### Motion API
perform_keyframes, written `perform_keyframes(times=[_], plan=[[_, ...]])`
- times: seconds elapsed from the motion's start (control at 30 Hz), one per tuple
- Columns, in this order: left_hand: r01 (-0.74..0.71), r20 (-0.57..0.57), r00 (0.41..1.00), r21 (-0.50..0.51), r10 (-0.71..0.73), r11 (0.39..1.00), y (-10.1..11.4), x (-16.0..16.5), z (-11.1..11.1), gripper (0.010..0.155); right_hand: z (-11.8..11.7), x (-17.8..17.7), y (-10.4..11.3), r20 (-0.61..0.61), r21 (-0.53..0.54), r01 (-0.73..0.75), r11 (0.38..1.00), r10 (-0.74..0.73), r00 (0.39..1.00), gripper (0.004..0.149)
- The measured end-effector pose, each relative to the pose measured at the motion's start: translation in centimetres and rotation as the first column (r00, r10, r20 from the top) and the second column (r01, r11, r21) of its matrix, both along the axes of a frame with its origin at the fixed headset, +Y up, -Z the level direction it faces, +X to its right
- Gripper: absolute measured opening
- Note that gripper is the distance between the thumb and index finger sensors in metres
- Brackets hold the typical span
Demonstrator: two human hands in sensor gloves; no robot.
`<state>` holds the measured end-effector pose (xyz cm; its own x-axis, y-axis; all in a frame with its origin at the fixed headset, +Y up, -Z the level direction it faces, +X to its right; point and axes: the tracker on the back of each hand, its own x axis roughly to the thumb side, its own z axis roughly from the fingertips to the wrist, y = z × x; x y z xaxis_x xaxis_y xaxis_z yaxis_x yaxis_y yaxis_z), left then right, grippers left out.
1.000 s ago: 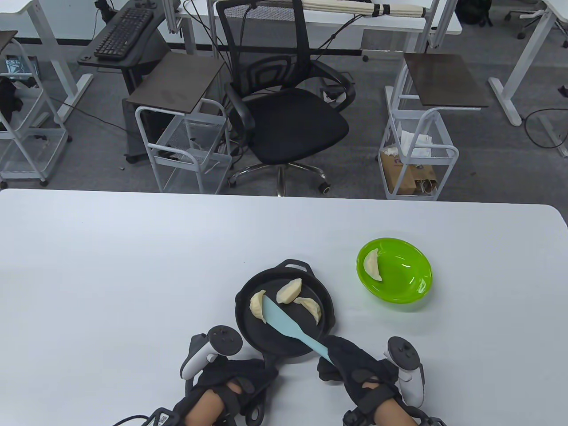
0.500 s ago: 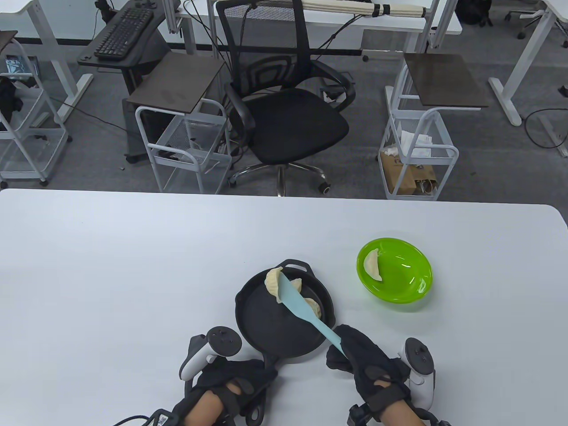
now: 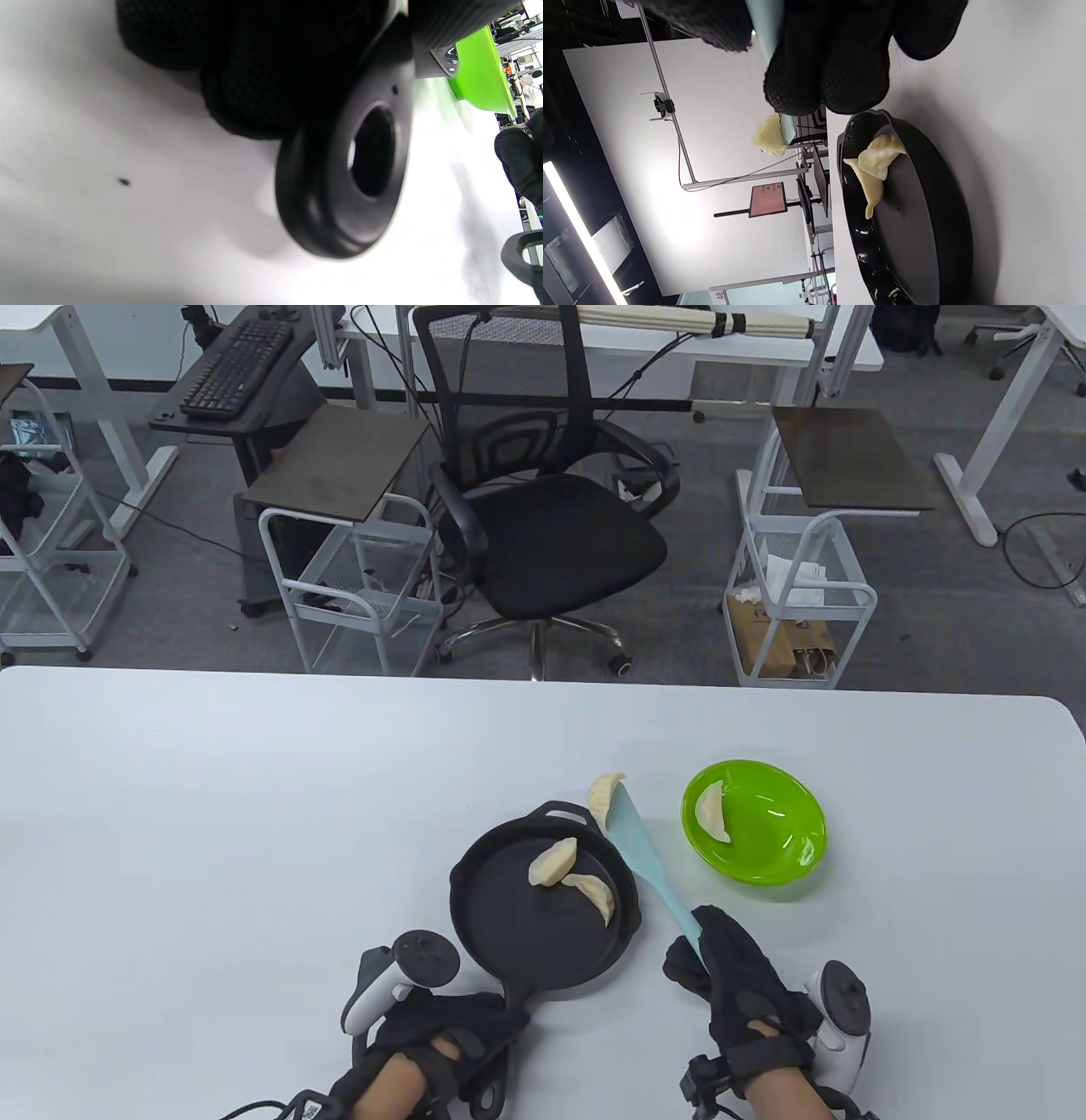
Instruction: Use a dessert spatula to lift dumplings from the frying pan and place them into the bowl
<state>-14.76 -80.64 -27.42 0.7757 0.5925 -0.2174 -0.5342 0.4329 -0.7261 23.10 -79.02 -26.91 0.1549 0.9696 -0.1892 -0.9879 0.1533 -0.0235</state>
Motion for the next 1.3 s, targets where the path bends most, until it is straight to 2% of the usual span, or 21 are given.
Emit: perform_keyframes(times=[0.43, 1.3], plan=[[0.0, -0.006, 1.0, 0.004, 0.0, 1.0, 0.0, -0.1, 0.0, 0.062, 0.1, 3.1, -0.1, 0.201, -0.005, 0.033, 0.999, -0.031, 0.979, 0.055], [-0.003, -0.005, 1.0, -0.002, 0.003, 1.0, -0.1, -0.1, -0.1, 0.063, 0.1, 5.6, -0.5, 0.327, -0.056, 0.012, 0.998, 0.007, 0.945, 0.057]])
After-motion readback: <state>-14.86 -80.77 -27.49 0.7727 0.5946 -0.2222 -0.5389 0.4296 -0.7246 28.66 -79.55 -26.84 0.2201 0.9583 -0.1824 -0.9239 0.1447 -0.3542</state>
